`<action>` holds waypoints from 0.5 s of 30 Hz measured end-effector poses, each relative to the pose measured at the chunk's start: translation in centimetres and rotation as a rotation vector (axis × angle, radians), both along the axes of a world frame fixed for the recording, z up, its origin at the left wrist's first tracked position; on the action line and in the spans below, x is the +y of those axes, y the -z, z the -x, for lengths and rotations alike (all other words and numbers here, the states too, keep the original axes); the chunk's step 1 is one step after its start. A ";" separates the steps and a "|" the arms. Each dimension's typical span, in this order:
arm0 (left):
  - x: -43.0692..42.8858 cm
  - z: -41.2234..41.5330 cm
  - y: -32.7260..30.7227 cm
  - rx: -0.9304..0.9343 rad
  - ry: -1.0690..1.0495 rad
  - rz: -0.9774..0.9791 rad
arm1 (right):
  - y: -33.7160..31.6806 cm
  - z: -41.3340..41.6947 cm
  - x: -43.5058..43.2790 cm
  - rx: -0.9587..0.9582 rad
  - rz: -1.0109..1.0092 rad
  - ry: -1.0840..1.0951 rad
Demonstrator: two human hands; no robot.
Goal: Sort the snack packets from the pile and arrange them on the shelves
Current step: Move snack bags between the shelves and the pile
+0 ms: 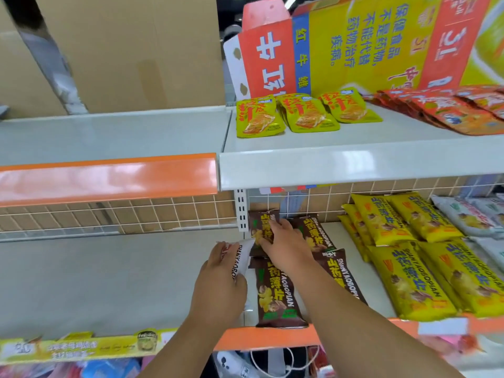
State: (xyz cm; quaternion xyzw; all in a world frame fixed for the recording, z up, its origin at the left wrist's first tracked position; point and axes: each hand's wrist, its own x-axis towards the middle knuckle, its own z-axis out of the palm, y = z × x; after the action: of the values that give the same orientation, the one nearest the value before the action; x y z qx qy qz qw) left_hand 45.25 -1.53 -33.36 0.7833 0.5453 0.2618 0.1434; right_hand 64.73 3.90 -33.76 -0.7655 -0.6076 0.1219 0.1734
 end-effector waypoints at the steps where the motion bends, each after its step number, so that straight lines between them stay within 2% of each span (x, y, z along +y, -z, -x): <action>1: 0.0 -0.3 -0.3 0.000 0.016 0.004 | -0.2 -0.3 -0.8 -0.004 -0.004 0.011; 7: -0.7 -3.7 -1.2 -0.032 0.135 0.040 | -1.6 -2.7 -6.9 -0.005 -0.019 0.108; 15: -5.0 -10.8 -3.3 -0.036 0.343 0.047 | -4.5 -7.6 -15.1 0.006 -0.141 0.279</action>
State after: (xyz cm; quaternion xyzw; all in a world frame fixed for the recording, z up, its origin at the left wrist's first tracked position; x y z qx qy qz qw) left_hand 56.00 -6.58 -30.03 0.8566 0.4068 0.2346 0.2138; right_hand 72.36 -11.23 -29.22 -0.8280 -0.5019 0.0558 0.2439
